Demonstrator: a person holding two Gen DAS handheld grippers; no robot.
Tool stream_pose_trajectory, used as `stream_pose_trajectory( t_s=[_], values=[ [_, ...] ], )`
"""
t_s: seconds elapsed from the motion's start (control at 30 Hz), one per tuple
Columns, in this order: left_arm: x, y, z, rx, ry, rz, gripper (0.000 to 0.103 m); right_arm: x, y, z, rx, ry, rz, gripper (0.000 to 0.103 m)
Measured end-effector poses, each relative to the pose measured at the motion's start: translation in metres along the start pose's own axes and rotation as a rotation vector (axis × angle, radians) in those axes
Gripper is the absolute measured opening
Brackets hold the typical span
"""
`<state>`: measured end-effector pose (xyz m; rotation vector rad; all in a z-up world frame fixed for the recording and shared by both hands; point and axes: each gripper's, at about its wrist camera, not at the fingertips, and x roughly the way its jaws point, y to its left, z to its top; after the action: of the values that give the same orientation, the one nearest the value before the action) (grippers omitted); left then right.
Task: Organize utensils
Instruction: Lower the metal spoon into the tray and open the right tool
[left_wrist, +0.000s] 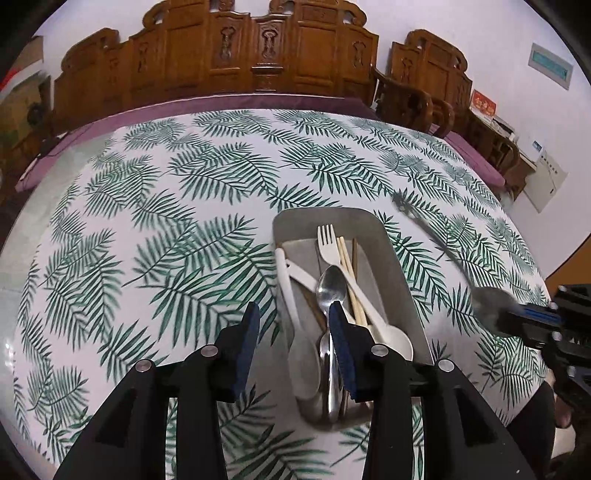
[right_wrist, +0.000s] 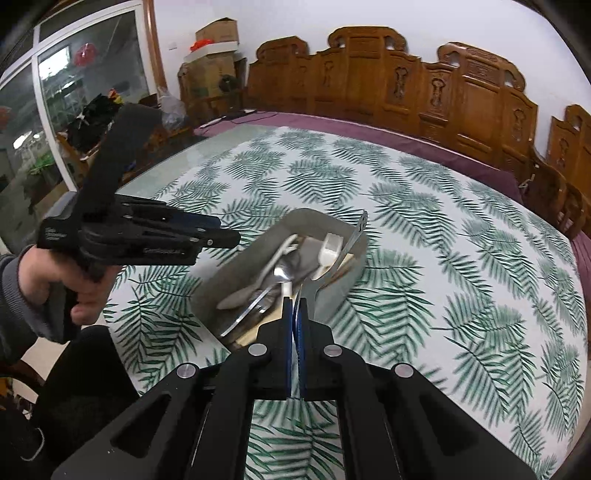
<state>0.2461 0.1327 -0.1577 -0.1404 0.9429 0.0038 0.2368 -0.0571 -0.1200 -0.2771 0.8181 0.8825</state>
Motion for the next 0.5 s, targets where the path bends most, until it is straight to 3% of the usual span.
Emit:
stream_pose_trajectory(
  t_s=[0.5],
  values=[
    [-0.028,0.020,-0.019,-0.034,-0.025,-0.004,0.044,0.070,0.016,0.015,0.022,0.100,0.072,0.003]
  ],
)
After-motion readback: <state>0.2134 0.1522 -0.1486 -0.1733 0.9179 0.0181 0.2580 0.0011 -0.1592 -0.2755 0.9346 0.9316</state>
